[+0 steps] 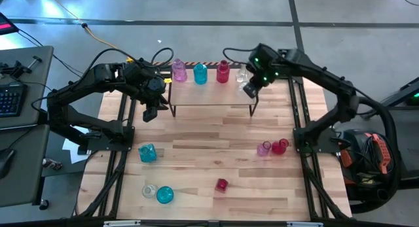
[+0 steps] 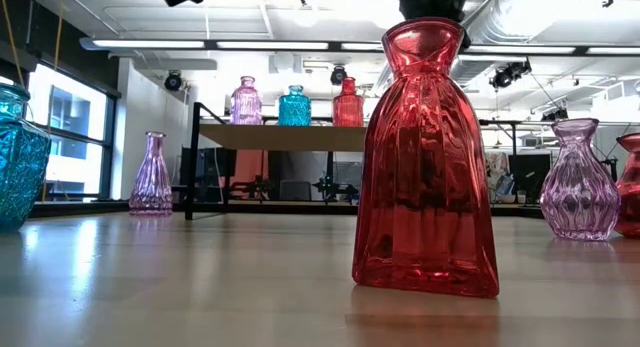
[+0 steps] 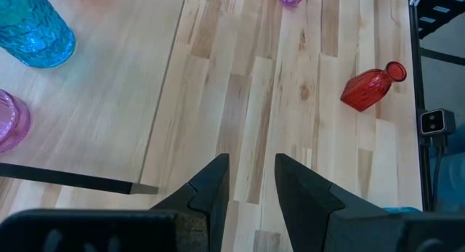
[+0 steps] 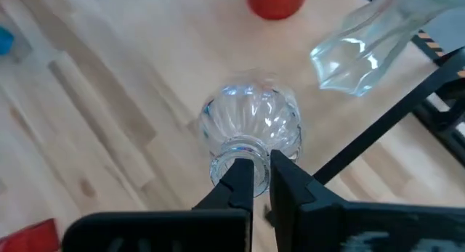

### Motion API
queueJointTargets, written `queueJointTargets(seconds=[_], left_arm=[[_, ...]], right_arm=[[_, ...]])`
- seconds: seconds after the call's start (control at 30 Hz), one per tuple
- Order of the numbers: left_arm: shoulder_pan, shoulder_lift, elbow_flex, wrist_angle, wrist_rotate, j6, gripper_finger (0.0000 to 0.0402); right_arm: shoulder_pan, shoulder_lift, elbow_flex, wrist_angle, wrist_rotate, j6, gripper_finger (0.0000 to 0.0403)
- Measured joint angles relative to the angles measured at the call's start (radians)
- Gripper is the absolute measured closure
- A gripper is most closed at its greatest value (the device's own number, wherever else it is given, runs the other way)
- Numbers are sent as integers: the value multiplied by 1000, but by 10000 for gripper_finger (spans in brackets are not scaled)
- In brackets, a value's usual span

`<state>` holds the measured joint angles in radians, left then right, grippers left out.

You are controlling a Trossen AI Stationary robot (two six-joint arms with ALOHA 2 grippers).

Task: Sort vases onto shelf
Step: Put the right transparent vase on the shelf aligned with the other transparent vase

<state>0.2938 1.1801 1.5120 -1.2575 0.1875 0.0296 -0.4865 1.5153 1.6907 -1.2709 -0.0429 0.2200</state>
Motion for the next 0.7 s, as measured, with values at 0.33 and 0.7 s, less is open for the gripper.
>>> queueJointTargets(seconds=[0.33, 0.7], left_arm=[[0, 0, 0, 0, 0, 0, 298], [0, 0, 0, 0, 0, 0, 298]], right_arm=[[-84, 118, 98, -70, 2, -42, 402], [-115, 181, 102, -72, -30, -57, 402]])
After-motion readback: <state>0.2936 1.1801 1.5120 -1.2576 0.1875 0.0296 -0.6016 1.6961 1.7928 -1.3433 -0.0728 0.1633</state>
